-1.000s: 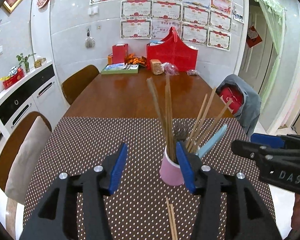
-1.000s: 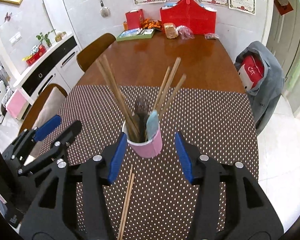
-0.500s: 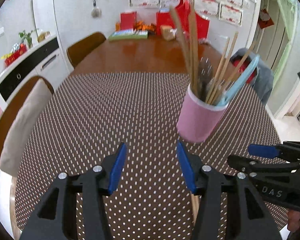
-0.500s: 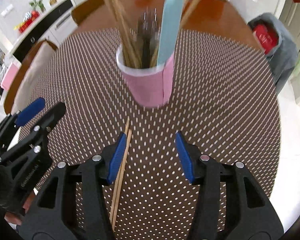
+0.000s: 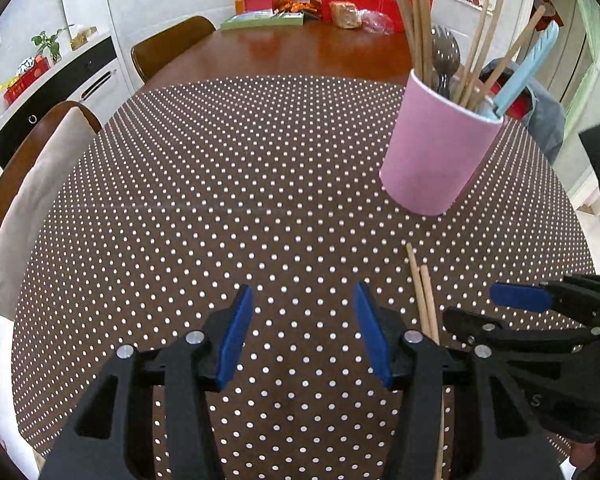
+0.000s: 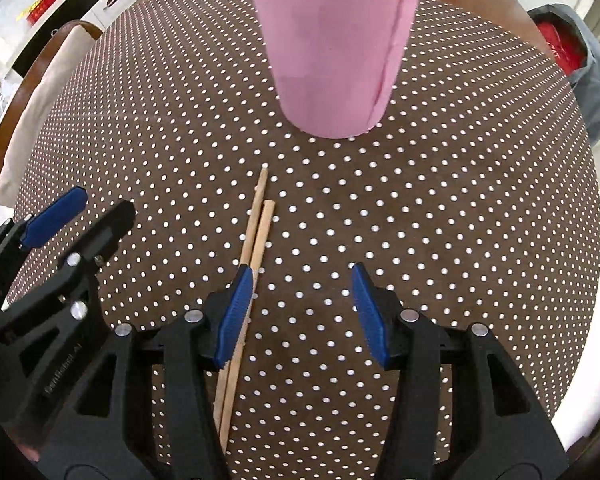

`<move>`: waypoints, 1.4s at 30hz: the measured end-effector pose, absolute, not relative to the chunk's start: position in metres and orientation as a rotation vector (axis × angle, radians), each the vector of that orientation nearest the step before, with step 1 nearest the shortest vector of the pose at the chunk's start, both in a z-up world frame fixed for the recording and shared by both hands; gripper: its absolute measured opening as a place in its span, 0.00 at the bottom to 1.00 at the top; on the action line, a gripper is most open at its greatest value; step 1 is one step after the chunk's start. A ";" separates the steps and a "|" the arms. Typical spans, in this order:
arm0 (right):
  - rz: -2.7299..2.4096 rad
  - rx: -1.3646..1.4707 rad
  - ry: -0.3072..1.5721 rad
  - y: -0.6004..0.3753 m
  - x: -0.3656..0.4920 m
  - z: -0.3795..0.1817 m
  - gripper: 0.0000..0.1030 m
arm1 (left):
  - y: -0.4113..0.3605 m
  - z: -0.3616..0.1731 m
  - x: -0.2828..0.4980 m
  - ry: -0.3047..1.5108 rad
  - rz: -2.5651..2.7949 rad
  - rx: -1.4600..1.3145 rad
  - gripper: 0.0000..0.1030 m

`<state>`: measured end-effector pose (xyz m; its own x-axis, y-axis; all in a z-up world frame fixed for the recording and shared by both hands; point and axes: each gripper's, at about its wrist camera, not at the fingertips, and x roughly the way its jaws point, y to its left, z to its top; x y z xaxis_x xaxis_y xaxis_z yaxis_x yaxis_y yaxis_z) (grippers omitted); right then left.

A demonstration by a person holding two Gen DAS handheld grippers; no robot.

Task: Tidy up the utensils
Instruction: 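Withdraw the right tool from the cup toward the last two chopsticks, then close the right tool on a wooden chopstick and lift it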

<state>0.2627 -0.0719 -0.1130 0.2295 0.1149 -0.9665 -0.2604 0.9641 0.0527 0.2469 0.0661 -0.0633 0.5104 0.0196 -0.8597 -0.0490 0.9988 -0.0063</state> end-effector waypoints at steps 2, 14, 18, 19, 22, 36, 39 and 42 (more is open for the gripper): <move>0.245 -0.159 1.306 -0.064 0.262 -0.116 0.49 | 0.067 -0.067 0.245 1.043 0.041 -0.031 0.50; 0.274 -0.130 1.340 -0.049 0.266 -0.131 0.40 | 0.071 -0.076 0.244 1.059 0.045 -0.040 0.50; 0.263 -0.143 1.342 -0.056 0.272 -0.130 0.33 | 0.071 -0.077 0.244 1.070 0.041 -0.046 0.50; 0.247 -0.168 1.345 -0.058 0.271 -0.131 0.30 | 0.071 -0.077 0.244 1.071 0.042 -0.046 0.50; 0.225 -0.184 1.333 -0.054 0.268 -0.128 0.29 | 0.073 -0.079 0.245 1.074 0.045 -0.054 0.50; 0.248 -0.060 1.364 -0.046 0.267 -0.102 0.29 | 0.095 -0.078 0.251 1.073 0.061 -0.088 0.50; 0.262 -0.065 1.378 -0.036 0.265 -0.109 0.29 | 0.094 -0.079 0.250 1.074 0.055 -0.088 0.50; 0.259 -0.105 1.366 -0.025 0.263 -0.106 0.32 | 0.093 -0.082 0.249 1.079 0.052 -0.090 0.50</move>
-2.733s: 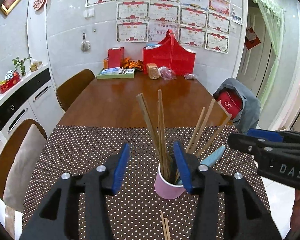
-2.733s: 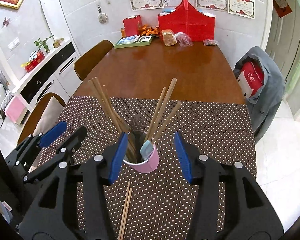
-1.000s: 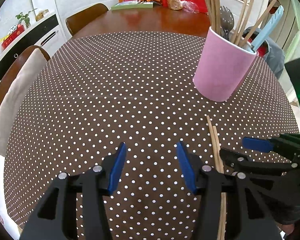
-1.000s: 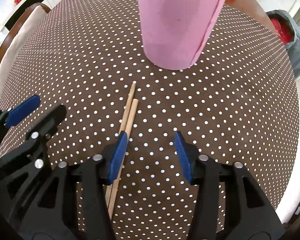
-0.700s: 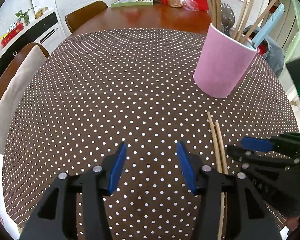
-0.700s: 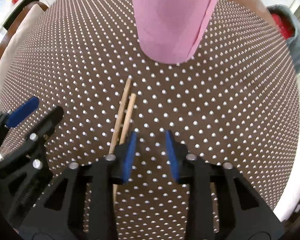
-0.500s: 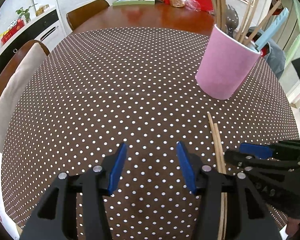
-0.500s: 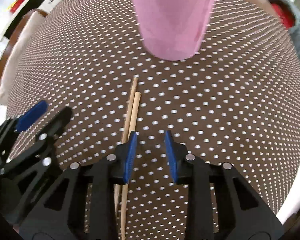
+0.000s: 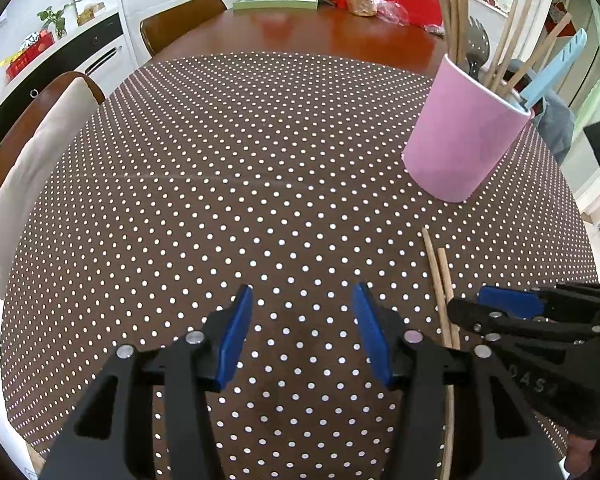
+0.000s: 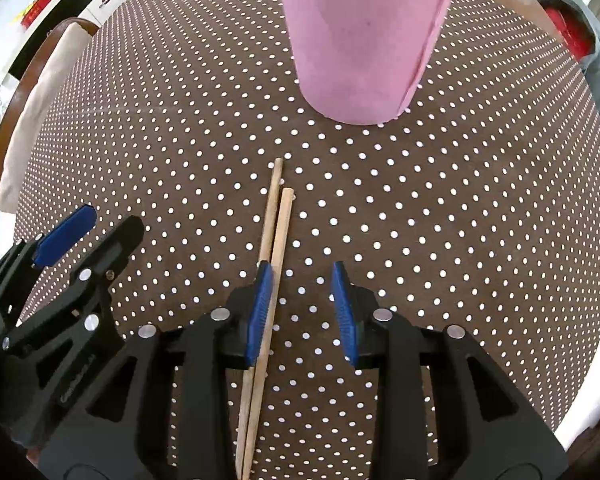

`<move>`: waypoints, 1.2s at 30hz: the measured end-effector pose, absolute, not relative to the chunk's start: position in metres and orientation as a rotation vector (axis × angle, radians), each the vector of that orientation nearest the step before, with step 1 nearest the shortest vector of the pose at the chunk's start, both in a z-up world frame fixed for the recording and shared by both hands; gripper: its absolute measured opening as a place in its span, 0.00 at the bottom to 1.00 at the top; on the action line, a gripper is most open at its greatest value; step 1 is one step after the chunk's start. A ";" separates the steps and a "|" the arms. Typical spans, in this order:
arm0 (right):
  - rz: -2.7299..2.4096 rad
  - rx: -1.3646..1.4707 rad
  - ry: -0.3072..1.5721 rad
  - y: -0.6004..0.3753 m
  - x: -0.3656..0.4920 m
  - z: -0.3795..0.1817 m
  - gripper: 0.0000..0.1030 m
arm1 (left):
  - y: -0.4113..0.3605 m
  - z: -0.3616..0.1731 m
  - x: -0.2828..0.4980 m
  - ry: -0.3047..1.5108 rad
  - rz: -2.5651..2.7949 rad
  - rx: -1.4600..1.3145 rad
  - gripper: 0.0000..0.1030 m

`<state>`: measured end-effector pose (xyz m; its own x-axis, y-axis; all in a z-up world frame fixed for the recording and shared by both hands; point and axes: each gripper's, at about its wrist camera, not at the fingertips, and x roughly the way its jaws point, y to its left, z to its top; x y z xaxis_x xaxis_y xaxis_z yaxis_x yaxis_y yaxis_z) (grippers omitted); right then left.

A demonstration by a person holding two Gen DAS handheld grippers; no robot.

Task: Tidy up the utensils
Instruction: 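Close the right tool on a wooden chopstick and lift it, then carry the chopstick over the pink cup and lower it in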

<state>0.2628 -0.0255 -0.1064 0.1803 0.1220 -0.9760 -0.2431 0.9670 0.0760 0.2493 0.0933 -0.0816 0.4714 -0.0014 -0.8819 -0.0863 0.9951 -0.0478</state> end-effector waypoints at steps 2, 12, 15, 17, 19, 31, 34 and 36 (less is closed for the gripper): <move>0.262 -0.130 1.355 -0.020 0.262 -0.106 0.32 | 0.094 -0.084 0.249 1.083 0.053 -0.091 0.50; 0.309 -0.076 1.363 -0.012 0.265 -0.100 0.05 | 0.076 -0.092 0.255 1.121 0.022 -0.107 0.53; 0.296 -0.015 1.334 -0.035 0.268 -0.085 0.05 | 0.062 -0.090 0.258 1.122 0.003 -0.101 0.53; 0.286 0.014 1.320 -0.047 0.269 -0.077 0.05 | 0.051 -0.087 0.262 1.117 -0.017 -0.090 0.53; 0.277 0.036 1.305 -0.058 0.269 -0.070 0.05 | 0.040 -0.086 0.267 1.116 -0.020 -0.071 0.53; 0.247 0.100 1.270 -0.121 0.268 -0.061 0.05 | 0.004 -0.104 0.306 1.159 0.045 -0.033 0.38; 0.250 0.115 1.265 -0.142 0.277 -0.069 0.05 | 0.006 -0.102 0.310 1.158 0.077 -0.030 0.06; 0.253 0.124 1.248 -0.157 0.271 -0.065 0.05 | 0.008 -0.100 0.312 1.177 0.073 -0.038 0.05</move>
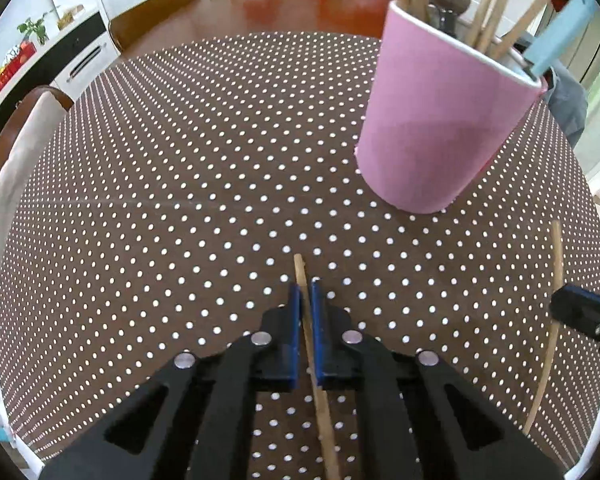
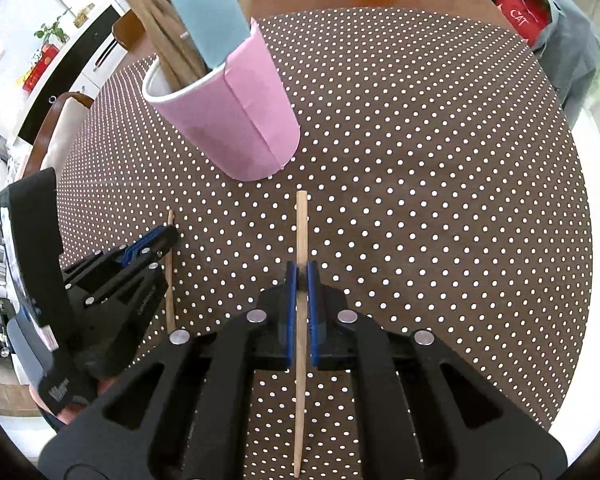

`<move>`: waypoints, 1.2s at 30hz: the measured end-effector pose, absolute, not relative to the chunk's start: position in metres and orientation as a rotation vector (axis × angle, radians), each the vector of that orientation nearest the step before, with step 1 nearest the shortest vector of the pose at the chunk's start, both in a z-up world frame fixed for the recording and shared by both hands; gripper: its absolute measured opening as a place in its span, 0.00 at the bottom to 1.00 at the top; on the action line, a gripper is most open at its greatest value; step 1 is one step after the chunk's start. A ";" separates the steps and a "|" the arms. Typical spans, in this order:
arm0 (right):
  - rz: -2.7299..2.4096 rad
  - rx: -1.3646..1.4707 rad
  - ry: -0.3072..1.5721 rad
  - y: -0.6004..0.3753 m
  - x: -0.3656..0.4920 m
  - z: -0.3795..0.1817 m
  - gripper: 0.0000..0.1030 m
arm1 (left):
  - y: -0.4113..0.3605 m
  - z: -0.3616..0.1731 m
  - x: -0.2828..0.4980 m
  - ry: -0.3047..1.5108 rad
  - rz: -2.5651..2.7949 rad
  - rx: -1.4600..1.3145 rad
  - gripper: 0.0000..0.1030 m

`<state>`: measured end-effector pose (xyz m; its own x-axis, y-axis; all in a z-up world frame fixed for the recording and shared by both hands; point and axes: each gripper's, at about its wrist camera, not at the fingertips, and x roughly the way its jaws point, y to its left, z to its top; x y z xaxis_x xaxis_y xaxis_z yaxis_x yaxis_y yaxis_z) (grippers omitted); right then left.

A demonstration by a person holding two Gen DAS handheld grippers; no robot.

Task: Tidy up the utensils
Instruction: 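Carry the chopstick over the pink cup and lower it in, then open the right tool to release the chopstick into the cup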

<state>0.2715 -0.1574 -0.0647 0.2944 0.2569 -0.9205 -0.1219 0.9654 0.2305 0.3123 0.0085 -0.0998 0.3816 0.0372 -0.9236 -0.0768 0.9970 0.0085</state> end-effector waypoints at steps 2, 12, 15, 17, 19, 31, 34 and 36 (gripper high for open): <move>0.260 0.134 1.225 -0.171 0.269 -0.055 0.05 | 0.014 -0.091 0.312 1.159 0.086 -0.045 0.05; 0.322 0.147 0.952 -0.176 0.242 0.043 0.05 | 0.036 0.003 0.294 0.918 0.070 -0.078 0.05; 0.348 0.153 0.885 -0.165 0.239 0.070 0.05 | 0.039 0.038 0.285 0.826 0.062 -0.092 0.05; 0.344 0.138 0.823 -0.161 0.235 0.093 0.05 | 0.039 0.062 0.278 0.765 0.047 -0.098 0.05; 0.350 0.139 0.782 -0.159 0.237 0.114 0.05 | 0.038 0.084 0.271 0.705 0.044 -0.096 0.05; 0.249 0.116 0.692 -0.148 0.275 0.184 0.05 | 0.007 0.190 0.270 0.455 0.018 -0.044 0.05; 0.224 0.116 0.696 -0.149 0.290 0.188 0.05 | -0.003 0.203 0.276 0.438 -0.009 -0.036 0.05; 0.219 0.112 0.704 -0.149 0.300 0.187 0.05 | -0.008 0.208 0.278 0.433 -0.029 -0.035 0.05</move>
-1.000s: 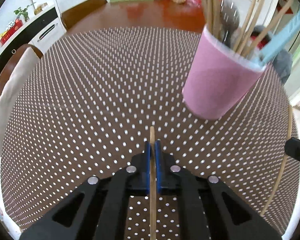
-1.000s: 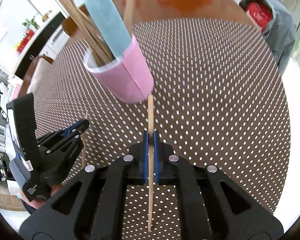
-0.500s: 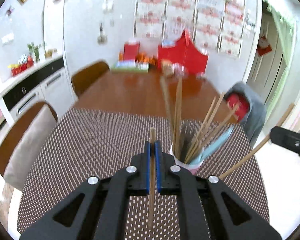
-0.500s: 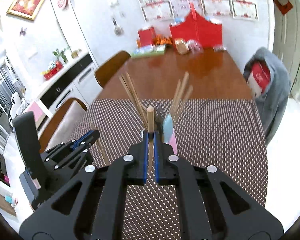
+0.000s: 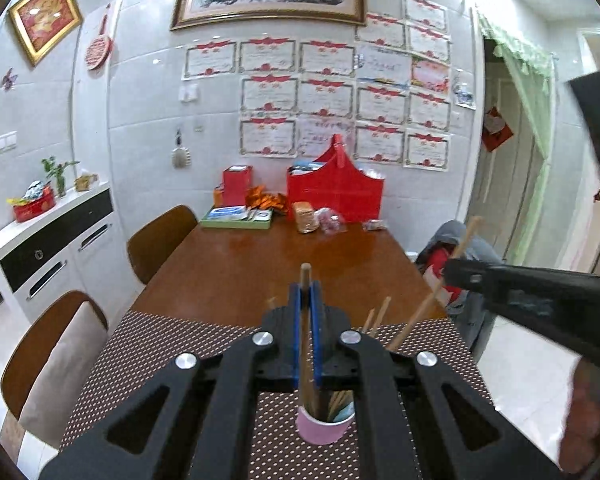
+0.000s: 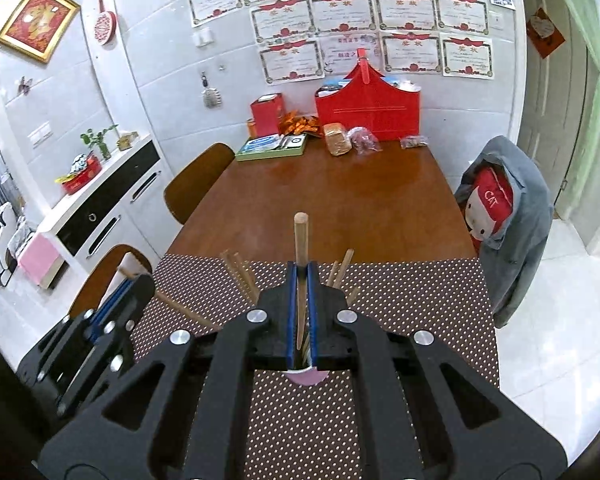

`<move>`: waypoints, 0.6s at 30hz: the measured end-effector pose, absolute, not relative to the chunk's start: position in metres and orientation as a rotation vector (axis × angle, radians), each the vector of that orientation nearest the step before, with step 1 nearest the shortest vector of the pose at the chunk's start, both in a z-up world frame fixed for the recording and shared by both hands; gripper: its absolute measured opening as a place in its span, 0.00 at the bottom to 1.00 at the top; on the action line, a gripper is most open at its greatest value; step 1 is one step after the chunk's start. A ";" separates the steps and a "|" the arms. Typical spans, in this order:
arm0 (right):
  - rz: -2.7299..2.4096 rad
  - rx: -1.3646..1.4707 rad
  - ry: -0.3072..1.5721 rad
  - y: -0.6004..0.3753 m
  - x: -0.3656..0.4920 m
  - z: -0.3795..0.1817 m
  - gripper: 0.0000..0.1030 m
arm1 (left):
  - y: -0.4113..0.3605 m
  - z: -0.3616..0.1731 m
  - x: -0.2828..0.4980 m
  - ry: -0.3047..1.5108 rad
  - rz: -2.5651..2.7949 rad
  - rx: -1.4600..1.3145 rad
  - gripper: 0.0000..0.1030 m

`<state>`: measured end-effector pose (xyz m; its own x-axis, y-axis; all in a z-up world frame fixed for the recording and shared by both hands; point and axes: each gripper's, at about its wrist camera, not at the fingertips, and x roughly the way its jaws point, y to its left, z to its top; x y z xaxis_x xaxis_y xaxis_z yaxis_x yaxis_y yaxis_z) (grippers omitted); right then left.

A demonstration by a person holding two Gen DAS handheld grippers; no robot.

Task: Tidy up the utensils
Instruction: 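Open the right tool to release the chopstick into the cup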

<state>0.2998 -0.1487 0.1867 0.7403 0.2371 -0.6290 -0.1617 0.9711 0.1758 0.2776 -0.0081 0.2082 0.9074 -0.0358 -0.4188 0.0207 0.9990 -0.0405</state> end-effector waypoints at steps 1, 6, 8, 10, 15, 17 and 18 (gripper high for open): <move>0.216 0.111 0.709 -0.148 0.303 0.186 0.05 | -0.010 0.210 0.279 0.430 -0.039 -0.038 0.05; 0.206 0.098 0.753 -0.144 0.327 0.166 0.05 | -0.023 0.203 0.289 0.428 -0.034 -0.004 0.05; 0.199 0.094 0.780 -0.141 0.336 0.148 0.05 | -0.027 0.186 0.304 0.492 -0.046 -0.012 0.05; 0.205 0.096 0.836 -0.136 0.347 0.124 0.05 | -0.027 0.165 0.317 0.564 -0.062 -0.023 0.05; 0.233 0.084 0.934 -0.134 0.356 0.081 0.06 | -0.016 0.109 0.345 0.705 -0.037 -0.025 0.06; 0.240 0.063 0.949 -0.134 0.352 0.071 0.06 | -0.012 0.096 0.347 0.726 -0.021 -0.016 0.09; 0.240 0.057 0.955 -0.135 0.350 0.069 0.08 | -0.009 0.090 0.348 0.734 -0.014 -0.011 0.20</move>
<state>0.3496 -0.1347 0.0688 0.5529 0.2283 -0.8014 -0.1782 0.9719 0.1539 0.3480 -0.0094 0.0903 0.7421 -0.0167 -0.6701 0.0089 0.9998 -0.0151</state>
